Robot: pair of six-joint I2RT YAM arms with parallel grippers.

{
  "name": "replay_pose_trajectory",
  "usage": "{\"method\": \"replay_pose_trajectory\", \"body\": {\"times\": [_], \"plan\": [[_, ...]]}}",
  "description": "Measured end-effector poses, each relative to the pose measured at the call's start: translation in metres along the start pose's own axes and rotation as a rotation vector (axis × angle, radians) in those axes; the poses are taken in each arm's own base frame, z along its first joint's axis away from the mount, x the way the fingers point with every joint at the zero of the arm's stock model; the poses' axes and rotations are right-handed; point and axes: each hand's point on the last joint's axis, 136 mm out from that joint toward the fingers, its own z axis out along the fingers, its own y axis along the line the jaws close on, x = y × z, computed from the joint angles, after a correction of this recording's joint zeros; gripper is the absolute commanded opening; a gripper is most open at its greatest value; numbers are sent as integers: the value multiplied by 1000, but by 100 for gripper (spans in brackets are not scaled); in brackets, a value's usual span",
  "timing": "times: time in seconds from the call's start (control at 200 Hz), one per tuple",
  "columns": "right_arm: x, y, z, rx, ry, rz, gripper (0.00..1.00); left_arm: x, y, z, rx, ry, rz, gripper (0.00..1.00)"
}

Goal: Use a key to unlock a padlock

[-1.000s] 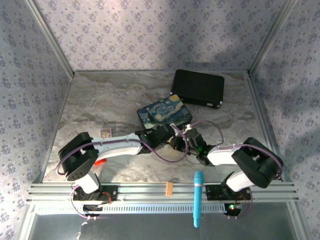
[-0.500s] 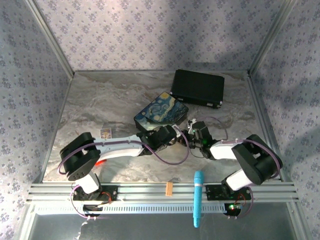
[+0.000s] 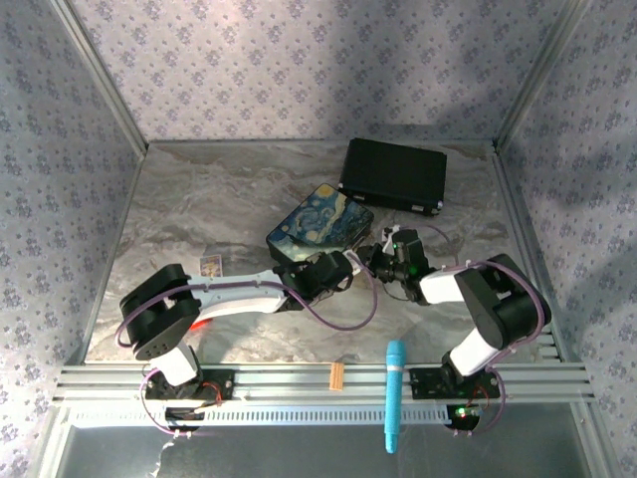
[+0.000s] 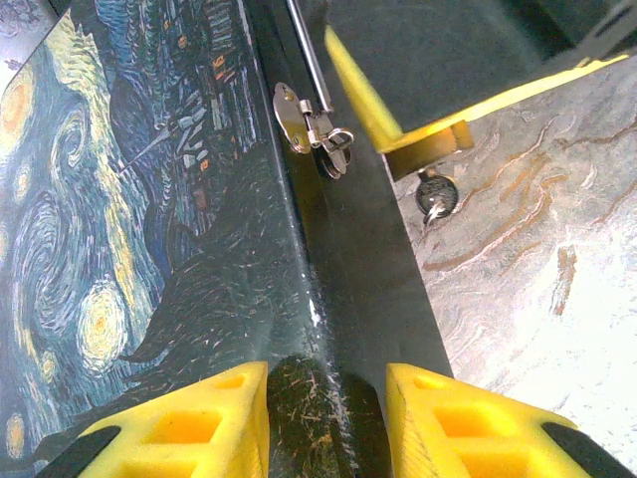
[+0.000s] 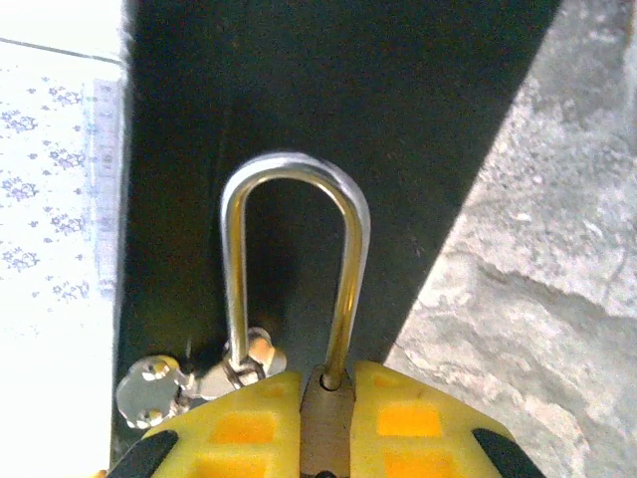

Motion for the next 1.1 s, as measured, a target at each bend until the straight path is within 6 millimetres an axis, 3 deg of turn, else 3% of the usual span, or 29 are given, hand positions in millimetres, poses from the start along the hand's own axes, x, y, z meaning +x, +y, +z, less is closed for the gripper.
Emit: {"method": "replay_pose_trajectory", "body": {"times": [0.2,0.325,0.475,0.7,0.934,1.099], "plan": [[2,-5,2,23,33,10,0,1,3,2,-27,14,-19,41],[14,-21,1,96,101,5,0,0,5,6,-73,40,-32,51],[27,-37,-5,168,190,12,0,5,14,13,-145,86,-53,55],[30,-43,-15,270,309,-39,2,31,40,19,-212,183,-99,75],[34,-54,-31,418,451,-116,10,64,79,28,-280,283,-205,82],[35,-63,-43,516,502,-157,26,74,92,31,-304,303,-249,85]]}}
